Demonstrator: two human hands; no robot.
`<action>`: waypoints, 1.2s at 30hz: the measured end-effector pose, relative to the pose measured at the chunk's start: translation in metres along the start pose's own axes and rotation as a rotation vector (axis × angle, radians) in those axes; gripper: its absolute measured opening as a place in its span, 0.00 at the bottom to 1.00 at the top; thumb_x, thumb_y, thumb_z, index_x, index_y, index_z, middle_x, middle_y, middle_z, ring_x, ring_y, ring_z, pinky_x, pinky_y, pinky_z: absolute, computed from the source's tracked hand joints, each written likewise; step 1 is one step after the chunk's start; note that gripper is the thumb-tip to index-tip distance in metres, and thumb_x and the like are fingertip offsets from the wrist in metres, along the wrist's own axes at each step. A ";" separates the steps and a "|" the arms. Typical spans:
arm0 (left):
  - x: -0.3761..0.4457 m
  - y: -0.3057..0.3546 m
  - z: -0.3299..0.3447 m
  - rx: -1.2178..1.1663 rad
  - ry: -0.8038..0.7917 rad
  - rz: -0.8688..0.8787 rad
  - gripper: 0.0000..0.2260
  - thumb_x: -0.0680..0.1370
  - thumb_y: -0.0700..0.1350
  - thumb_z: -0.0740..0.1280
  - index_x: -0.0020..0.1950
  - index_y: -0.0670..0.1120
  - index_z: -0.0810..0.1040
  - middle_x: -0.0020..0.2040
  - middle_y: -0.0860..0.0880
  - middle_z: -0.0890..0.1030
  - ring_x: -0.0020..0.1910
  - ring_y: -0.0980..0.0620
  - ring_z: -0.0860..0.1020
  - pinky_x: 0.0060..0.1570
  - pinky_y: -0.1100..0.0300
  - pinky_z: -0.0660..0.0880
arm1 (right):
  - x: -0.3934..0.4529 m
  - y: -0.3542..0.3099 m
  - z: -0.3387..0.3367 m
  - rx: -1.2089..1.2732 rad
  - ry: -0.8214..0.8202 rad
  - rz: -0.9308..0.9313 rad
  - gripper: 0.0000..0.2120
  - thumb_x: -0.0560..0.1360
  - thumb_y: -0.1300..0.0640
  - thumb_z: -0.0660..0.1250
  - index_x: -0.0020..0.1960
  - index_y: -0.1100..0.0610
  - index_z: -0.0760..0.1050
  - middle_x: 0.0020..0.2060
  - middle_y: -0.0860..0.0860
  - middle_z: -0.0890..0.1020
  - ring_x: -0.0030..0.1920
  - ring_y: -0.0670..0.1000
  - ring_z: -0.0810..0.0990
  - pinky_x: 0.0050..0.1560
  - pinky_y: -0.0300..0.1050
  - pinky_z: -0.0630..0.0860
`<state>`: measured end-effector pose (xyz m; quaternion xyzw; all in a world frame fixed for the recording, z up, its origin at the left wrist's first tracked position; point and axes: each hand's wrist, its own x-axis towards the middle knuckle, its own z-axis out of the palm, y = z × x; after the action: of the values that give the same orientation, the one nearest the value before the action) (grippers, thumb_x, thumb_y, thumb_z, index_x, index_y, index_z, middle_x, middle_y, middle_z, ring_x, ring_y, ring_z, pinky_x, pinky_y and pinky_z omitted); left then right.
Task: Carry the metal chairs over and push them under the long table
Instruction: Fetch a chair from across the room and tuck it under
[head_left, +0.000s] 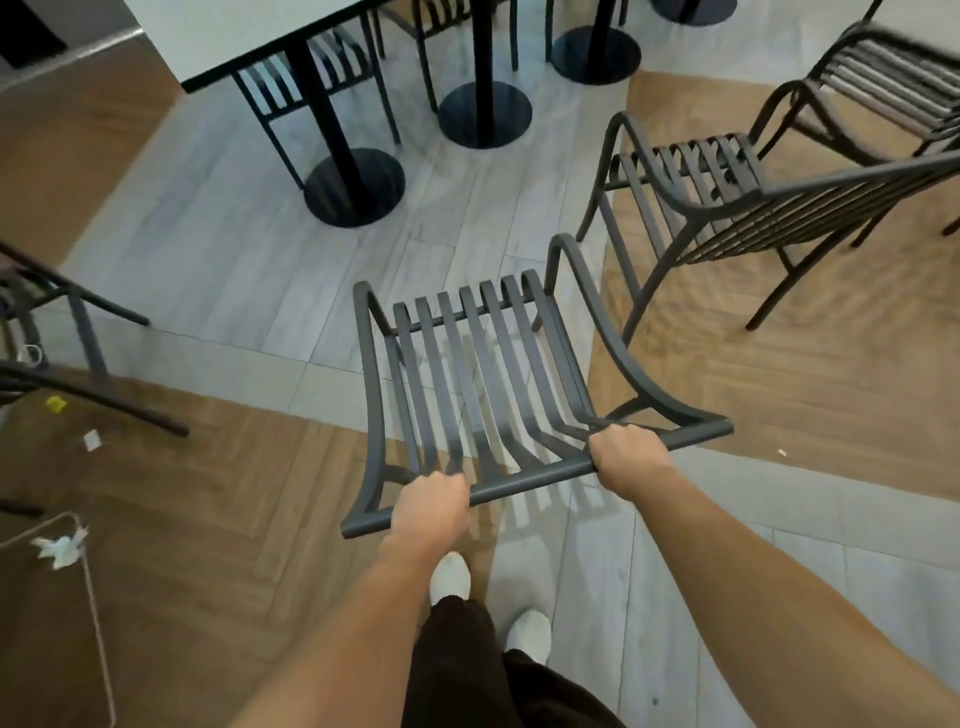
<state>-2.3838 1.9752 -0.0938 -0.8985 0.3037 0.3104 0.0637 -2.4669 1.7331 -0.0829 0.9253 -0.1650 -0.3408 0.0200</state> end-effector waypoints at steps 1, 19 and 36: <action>0.005 -0.002 -0.005 -0.006 0.004 -0.001 0.08 0.82 0.47 0.64 0.60 0.50 0.78 0.47 0.50 0.81 0.44 0.49 0.80 0.50 0.52 0.81 | 0.006 0.000 -0.006 -0.004 0.000 -0.006 0.12 0.81 0.59 0.62 0.61 0.53 0.78 0.54 0.53 0.82 0.55 0.57 0.82 0.54 0.52 0.78; 0.156 -0.058 -0.127 -0.025 -0.027 -0.032 0.11 0.81 0.42 0.63 0.62 0.45 0.79 0.54 0.44 0.81 0.53 0.43 0.81 0.52 0.50 0.77 | 0.175 0.009 -0.146 -0.047 -0.018 -0.076 0.12 0.80 0.61 0.60 0.60 0.54 0.78 0.54 0.53 0.83 0.55 0.57 0.83 0.56 0.52 0.79; 0.301 -0.131 -0.248 -0.086 -0.033 -0.248 0.09 0.82 0.42 0.61 0.60 0.46 0.77 0.52 0.46 0.80 0.51 0.43 0.80 0.44 0.52 0.73 | 0.351 -0.006 -0.291 -0.108 0.041 -0.242 0.11 0.79 0.62 0.61 0.59 0.56 0.78 0.52 0.54 0.82 0.54 0.57 0.82 0.50 0.49 0.76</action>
<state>-1.9911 1.8531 -0.0853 -0.9259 0.1756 0.3275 0.0678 -2.0296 1.6049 -0.0801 0.9427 -0.0332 -0.3303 0.0321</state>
